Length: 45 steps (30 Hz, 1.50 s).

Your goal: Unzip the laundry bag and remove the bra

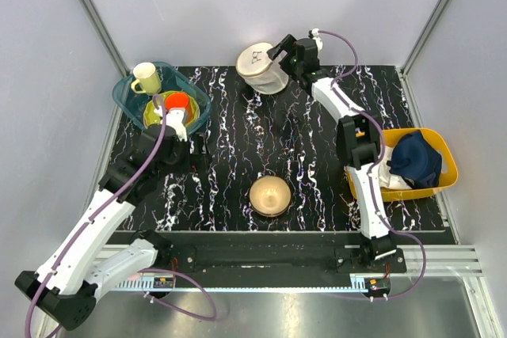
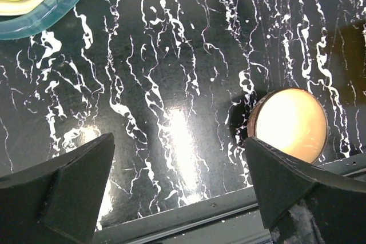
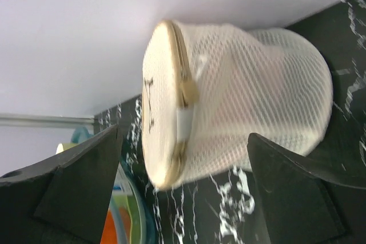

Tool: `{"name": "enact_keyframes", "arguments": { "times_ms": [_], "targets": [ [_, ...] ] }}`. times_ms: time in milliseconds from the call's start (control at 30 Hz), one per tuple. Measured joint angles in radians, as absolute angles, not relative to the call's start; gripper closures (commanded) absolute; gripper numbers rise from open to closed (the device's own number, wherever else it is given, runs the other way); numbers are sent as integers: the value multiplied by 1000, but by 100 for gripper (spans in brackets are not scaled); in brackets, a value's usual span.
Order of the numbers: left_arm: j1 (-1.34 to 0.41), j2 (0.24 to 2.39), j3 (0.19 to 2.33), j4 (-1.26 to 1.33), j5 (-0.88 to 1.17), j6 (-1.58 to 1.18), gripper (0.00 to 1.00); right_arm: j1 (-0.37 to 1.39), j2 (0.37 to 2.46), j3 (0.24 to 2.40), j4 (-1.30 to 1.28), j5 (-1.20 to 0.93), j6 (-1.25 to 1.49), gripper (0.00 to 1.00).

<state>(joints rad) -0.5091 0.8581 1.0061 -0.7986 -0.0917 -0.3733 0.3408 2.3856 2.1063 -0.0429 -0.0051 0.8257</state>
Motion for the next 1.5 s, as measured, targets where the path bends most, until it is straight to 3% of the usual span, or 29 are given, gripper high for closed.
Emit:
{"name": "enact_keyframes", "arguments": {
  "times_ms": [67, 167, 200, 300, 333, 667, 900, 1100, 1133, 1167, 1200, 1267, 1400, 1500],
  "targets": [
    [-509, 855, 1006, -815, -99, -374, 1, 330, 2502, 2260, -57, -21, 852, 2],
    [-509, 844, 1006, -829, -105, -378, 1, 329, 2650, 2497, -119, -44, 880, 23],
    [-509, 837, 1005, -833, -107, -382, 1, 330, 2685, 2555, -134, -49, 889, 35],
    [-509, 823, 1004, -836, -113, -390, 1, 334, 2711, 2591, -168, -65, 916, 100],
    [-509, 820, 1004, -837, -116, -393, 1, 335, 2700, 2565, -159, -70, 926, 100],
    [-509, 835, 1004, -838, -117, -393, 1, 333, 2287, 1803, 65, -227, 981, 100],
    [-509, 824, 1008, -838, -117, -420, 1, 317, 2041, 1579, 195, -588, 984, 100],
    [-509, 815, 1008, -851, -125, -455, 1, 311, 2007, 1486, 254, -971, 941, 100],
    [-509, 815, 1008, -855, -125, -460, 1, 311, 2012, 1486, 209, -1008, 897, 90],
    [-509, 816, 1008, -856, -125, -464, 1, 311, 2018, 1493, 148, -1026, 842, 49],
    [-509, 817, 1008, -857, -126, -467, 1, 311, 2026, 1519, 45, -1028, 785, 29],
    [-509, 831, 1008, -857, -130, -472, 1, 313, 2049, 1601, -151, -928, 682, 17],
    [-509, 901, 1008, -856, -132, -488, 1, 313, 2024, 1645, -311, -682, 586, 6],
    [-509, 968, 1008, -842, -126, -507, 1, 312, 1906, 1514, -308, -514, 586, 4]
  ]
}}
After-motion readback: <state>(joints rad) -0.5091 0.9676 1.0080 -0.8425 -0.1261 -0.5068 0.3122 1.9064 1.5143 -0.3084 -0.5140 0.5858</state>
